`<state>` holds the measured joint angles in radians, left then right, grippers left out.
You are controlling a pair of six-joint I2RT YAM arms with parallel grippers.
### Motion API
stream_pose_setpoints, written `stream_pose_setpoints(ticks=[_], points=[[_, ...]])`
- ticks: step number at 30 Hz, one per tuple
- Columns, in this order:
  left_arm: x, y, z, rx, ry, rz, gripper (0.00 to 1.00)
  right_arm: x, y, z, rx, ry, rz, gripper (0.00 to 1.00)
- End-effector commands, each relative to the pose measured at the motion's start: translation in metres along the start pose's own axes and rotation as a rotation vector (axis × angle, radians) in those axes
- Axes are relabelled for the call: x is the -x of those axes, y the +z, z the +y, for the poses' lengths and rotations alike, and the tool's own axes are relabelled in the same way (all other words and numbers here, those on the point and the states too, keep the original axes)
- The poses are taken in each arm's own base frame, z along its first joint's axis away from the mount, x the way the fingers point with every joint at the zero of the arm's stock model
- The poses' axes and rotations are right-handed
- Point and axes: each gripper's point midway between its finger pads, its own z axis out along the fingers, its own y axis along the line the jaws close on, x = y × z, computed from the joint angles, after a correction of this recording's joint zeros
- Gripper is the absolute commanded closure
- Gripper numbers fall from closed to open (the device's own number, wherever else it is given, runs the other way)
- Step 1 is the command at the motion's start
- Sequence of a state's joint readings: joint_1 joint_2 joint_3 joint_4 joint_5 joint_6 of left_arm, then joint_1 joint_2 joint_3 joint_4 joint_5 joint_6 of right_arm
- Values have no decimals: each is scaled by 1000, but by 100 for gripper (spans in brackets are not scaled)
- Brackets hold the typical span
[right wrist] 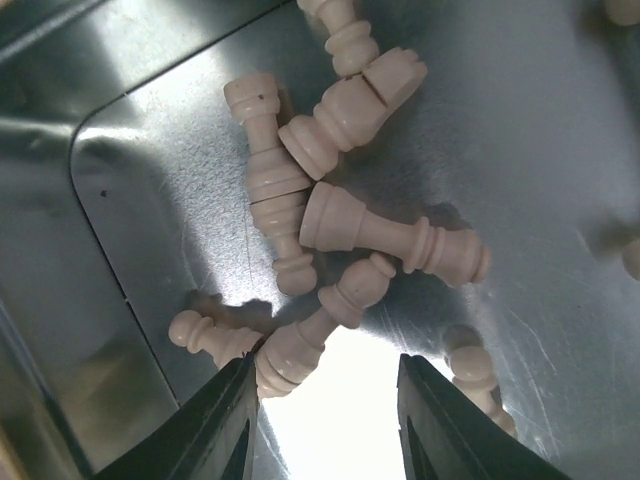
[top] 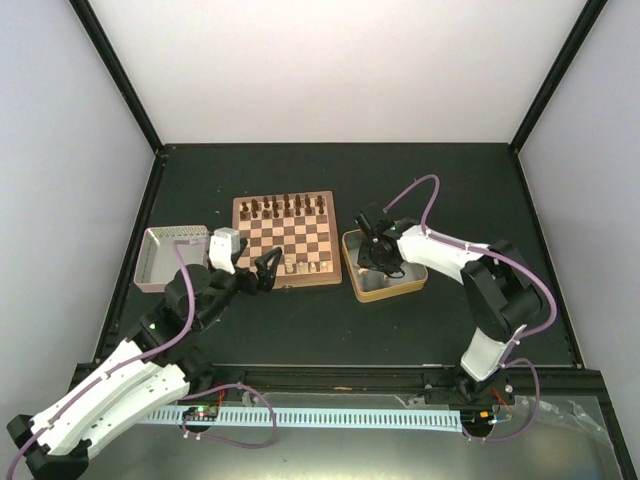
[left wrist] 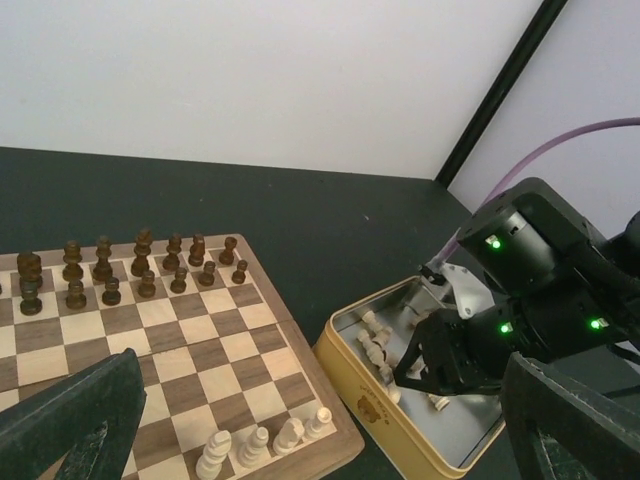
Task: Set up the chess pieces on the board
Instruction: Pick up the chess piece from the storage box.
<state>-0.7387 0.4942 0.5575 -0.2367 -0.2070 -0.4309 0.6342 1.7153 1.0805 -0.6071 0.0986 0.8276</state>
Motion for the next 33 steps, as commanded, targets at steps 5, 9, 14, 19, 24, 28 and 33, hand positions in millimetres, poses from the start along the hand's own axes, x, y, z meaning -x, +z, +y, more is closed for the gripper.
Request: stream_pose_setpoints(ticks=[5, 9, 14, 19, 24, 28, 33], points=[[10, 14, -8, -22, -12, -33, 1, -9, 16, 3, -27, -43, 76, 65], [11, 19, -4, 9, 3, -35, 1, -15, 25, -4, -63, -45, 91, 71], [15, 24, -5, 20, 32, -38, 1, -12, 37, -9, -116, -57, 96, 75], [19, 28, -6, 31, 52, -37, 1, -4, 31, -8, -127, -64, 65, 87], [15, 35, -9, 14, 50, -28, 1, 18, 6, 6, -37, -57, -55, 92], [5, 44, -17, -37, 46, -1, 1, 39, -22, 17, 73, -27, -165, 92], [-14, 57, -38, -168, 31, 54, 1, 59, -51, 20, 189, -12, -257, 92]])
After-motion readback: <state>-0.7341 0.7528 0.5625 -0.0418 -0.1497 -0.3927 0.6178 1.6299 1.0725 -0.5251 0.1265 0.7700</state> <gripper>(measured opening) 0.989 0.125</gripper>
